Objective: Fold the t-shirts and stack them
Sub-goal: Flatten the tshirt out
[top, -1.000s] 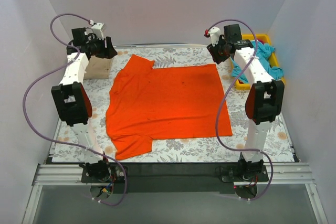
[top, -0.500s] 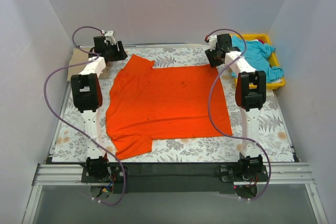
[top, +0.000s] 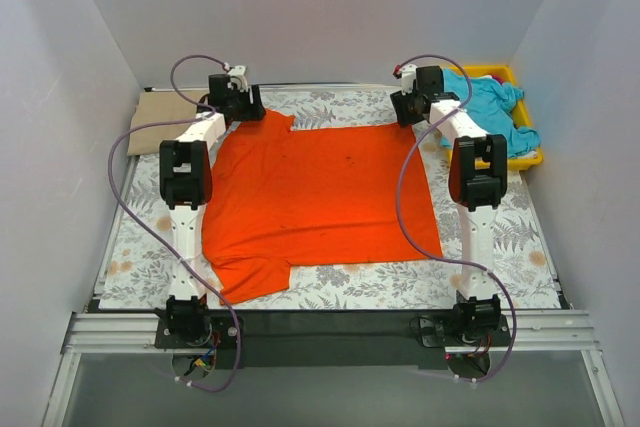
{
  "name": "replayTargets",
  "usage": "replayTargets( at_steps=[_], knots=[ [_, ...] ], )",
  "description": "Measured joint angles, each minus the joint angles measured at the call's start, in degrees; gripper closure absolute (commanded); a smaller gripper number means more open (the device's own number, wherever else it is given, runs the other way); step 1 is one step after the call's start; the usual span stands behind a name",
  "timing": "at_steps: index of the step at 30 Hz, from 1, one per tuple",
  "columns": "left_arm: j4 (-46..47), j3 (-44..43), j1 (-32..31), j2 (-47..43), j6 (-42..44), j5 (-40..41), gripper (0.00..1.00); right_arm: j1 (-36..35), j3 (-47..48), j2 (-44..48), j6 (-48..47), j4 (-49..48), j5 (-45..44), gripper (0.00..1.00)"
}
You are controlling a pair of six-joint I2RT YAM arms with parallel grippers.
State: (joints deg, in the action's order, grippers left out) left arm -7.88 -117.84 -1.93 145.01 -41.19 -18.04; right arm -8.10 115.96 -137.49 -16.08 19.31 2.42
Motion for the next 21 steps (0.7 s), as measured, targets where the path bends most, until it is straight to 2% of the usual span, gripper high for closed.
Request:
replayTargets(
  at_steps=[8, 10, 11, 15, 16, 17, 18, 19, 20, 21],
  knots=[
    [0.79, -0.09, -3.02, 1.05, 3.08, 2.91, 0.41, 0.98, -1.11, -1.49, 0.94, -0.22, 2.64, 0.51],
    [0.81, -0.68, -3.02, 1.53, 3.50, 3.58, 0.41, 1.22, -1.11, -1.75, 1.16, -0.57, 3.26, 0.53],
    [0.92, -1.14, -3.02, 1.86, 3.74, 3.85, 0.42, 1.29, -1.11, -1.75, 1.18, -0.63, 3.56, 0.58],
    [1.05, -1.42, -3.02, 2.14, 4.50, 4.15, 0.55, 1.33, -0.63, -2.38, 1.51, -1.16, 4.83, 0.81],
    [1.09, -1.49, -3.02, 2.25, 4.61, 4.20, 0.67, 1.33, -0.42, -2.54, 1.97, -1.22, 4.98, 0.85],
    [1.07, -1.62, -3.02, 2.36, 4.46, 4.26, 0.72, 1.33, -0.26, -2.67, 2.08, -1.38, 5.35, 0.95],
    [1.07, -1.70, -2.99, 2.49, 4.79, 4.20, 0.77, 1.31, -0.24, -2.73, 2.21, -1.46, 5.68, 0.99],
    [1.01, -2.05, -2.93, 2.71, 4.83, 4.26, 0.92, 1.25, -0.24, -2.73, 2.01, -1.49, 5.97, 0.99],
    [0.98, -2.25, -2.80, 2.84, 4.48, 4.26, 0.99, 1.27, -0.24, -2.73, 2.19, -1.51, 6.45, 0.99],
    [0.61, -2.47, -2.71, 2.89, 4.42, 4.44, 1.00, 1.29, -0.24, -2.73, 2.29, -1.49, 6.78, 0.99]
  ],
)
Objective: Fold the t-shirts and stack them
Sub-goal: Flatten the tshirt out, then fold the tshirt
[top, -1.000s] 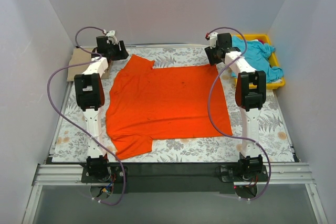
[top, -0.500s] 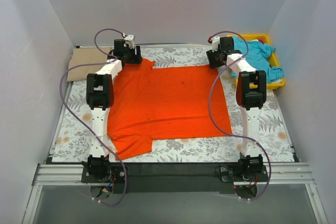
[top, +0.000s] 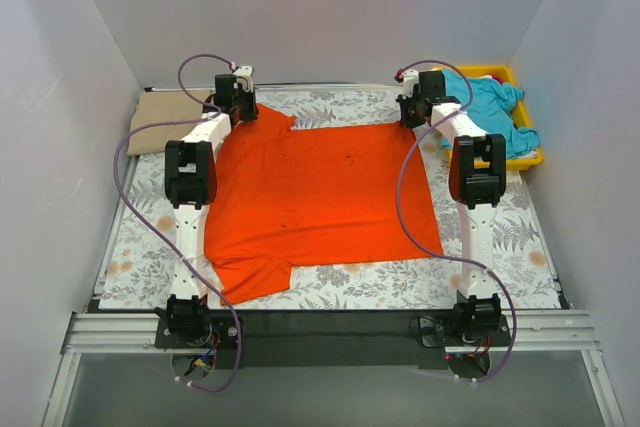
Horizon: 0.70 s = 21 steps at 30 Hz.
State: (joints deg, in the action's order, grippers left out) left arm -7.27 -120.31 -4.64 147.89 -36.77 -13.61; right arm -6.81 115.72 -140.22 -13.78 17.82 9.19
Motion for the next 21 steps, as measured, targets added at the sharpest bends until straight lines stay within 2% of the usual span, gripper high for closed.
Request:
replayTargets(
  at_steps=[10, 21],
  knots=[
    [-0.22, 0.39, 0.98, -1.22, -0.52, -0.81, 1.00, 0.33, -4.28, 3.80, -3.72, 0.70, 3.87, 0.99],
    [4.66, 16.61, 3.52, -18.45, 1.88, -7.58, 1.00, 0.46, -6.78, 12.33, -7.74, 1.51, 6.23, 0.99]
  ],
)
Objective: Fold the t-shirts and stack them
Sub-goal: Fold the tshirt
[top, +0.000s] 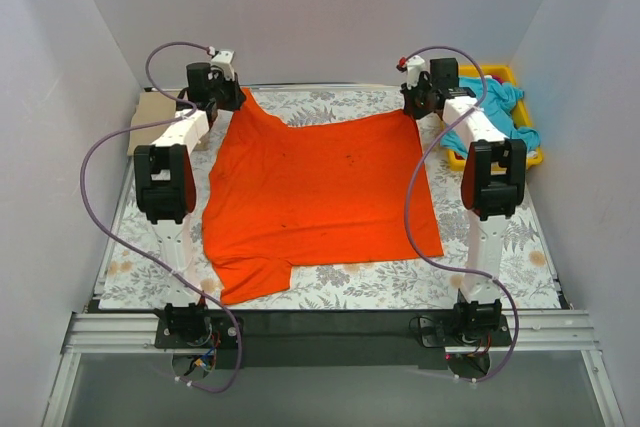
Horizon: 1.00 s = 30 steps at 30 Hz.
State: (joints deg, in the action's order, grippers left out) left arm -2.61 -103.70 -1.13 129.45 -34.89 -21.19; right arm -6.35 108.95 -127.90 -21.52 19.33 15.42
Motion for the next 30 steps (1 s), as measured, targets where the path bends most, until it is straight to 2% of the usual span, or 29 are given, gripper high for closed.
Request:
replayTargets(
  at_steps=[5, 12, 19, 27, 28, 29, 30],
  knots=[
    [1.46, 7.50, 0.37, -8.26, 1.68, -3.61, 1.00, 0.24, -3.13, 2.95, -2.16, 0.42, 0.96, 0.99],
    [0.92, 24.09, 1.97, -23.63, 5.33, -9.55, 1.00, 1.40, -8.09, 6.25, -5.90, 2.10, 1.95, 0.99],
    [-0.66, 36.81, 4.13, -36.92, 9.07, -11.82, 1.00, 2.29, -13.90, 11.28, -9.94, 3.93, 4.22, 0.99],
    [-3.78, 52.48, 3.80, -44.98, 15.08, -12.68, 1.00, 2.38, -23.76, 13.81, -15.30, 4.57, 5.40, 0.99],
    [-4.00, 54.38, 3.80, -45.27, 16.09, -12.55, 1.00, 2.38, -25.20, 13.79, -15.89, 4.70, 5.46, 0.95],
    [-4.24, 55.84, 3.80, -45.27, 17.00, -12.35, 0.98, 2.40, -26.62, 13.81, -16.52, 4.94, 5.66, 0.82],
    [-4.72, 57.59, 3.80, -45.18, 18.25, -11.89, 0.94, 2.43, -27.63, 13.81, -17.03, 5.16, 5.77, 0.76]
  ],
)
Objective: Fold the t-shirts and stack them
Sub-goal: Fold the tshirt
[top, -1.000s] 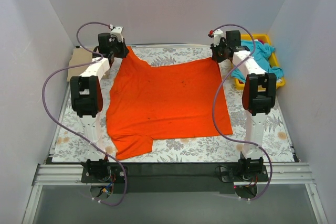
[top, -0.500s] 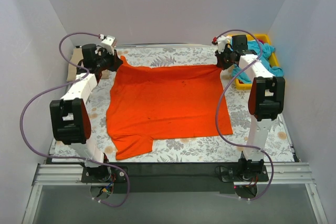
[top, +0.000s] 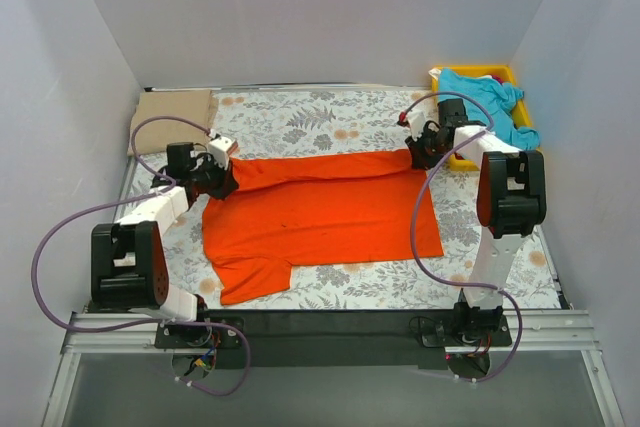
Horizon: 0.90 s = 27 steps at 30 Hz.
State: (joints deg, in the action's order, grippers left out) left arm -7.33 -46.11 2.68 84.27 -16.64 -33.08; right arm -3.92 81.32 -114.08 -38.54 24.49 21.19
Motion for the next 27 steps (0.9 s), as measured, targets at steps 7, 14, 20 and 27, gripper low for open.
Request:
replayTargets(
  at_steps=[7, 14, 20, 27],
  knots=[
    [-12.13, -2.16, 1.44, 1.81, 8.55, -2.73, 0.54, 0.11, -3.54, 1.51, -4.28, 1.97, 0.26, 0.55],
    [-16.72, -12.59, 2.38, 2.89, 8.46, -7.15, 0.60, 0.48, 1.07, 3.26, -3.39, 6.64, 2.78, 0.53],
    [-15.47, -18.97, -0.50, 11.93, 5.33, -6.60, 0.66, 0.48, 6.93, 3.26, 0.90, 8.79, 5.42, 0.56],
    [-15.04, -23.19, -6.19, 21.03, 1.11, -5.18, 0.61, 0.48, 7.08, 3.02, 3.98, 10.45, 6.91, 0.56]
  ],
)
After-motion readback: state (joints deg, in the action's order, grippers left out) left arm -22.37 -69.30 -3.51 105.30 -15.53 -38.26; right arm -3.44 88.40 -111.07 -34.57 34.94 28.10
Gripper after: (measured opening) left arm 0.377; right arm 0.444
